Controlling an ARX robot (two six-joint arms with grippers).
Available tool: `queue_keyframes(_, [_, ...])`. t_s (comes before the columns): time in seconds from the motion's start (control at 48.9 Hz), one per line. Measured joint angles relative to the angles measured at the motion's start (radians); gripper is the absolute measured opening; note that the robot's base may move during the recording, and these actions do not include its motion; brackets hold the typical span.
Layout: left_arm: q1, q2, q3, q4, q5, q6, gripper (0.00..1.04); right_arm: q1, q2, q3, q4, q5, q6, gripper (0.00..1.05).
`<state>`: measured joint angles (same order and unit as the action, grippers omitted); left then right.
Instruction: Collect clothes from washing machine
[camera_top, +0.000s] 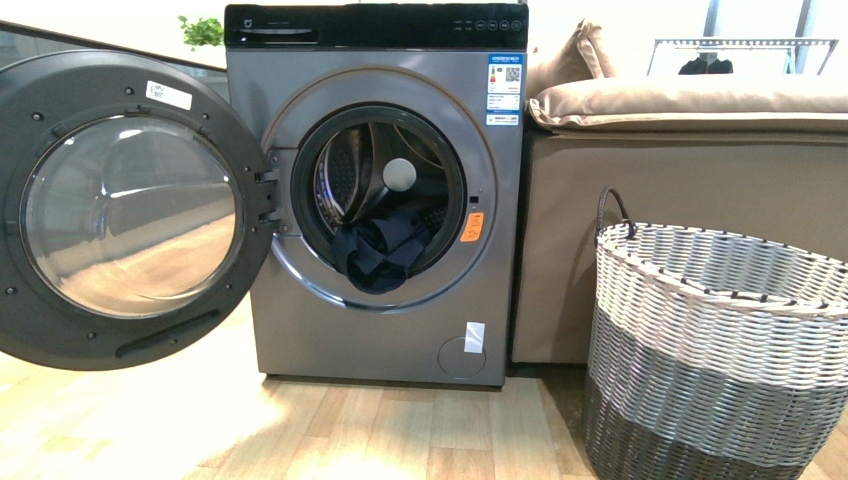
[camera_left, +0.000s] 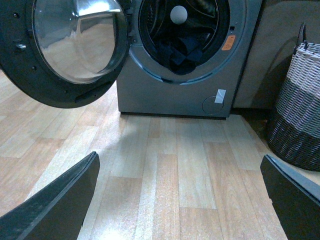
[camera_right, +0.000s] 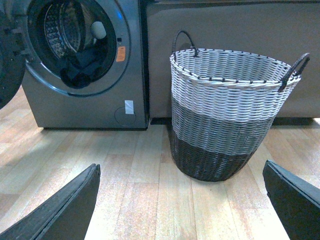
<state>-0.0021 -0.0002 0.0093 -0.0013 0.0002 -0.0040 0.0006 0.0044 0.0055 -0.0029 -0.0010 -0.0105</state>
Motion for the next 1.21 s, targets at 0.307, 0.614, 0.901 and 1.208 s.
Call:
queue_keyframes(0.307, [0.0,0.0,0.0,0.0,0.0,0.0,0.98,0.0,0.0,0.0,0.0,0.0,0.0,0.97])
queue_keyframes(0.614, [0.0,0.0,0.0,0.0,0.0,0.0,0.98,0.0,0.0,0.0,0.0,0.0,0.0,0.97])
queue_keyframes(0.901, [0.0,0.0,0.0,0.0,0.0,0.0,0.98,0.0,0.0,0.0,0.0,0.0,0.0,0.97])
queue_keyframes(1.208, [0.0,0.0,0.0,0.0,0.0,0.0,0.98,0.0,0.0,0.0,0.0,0.0,0.0,0.97])
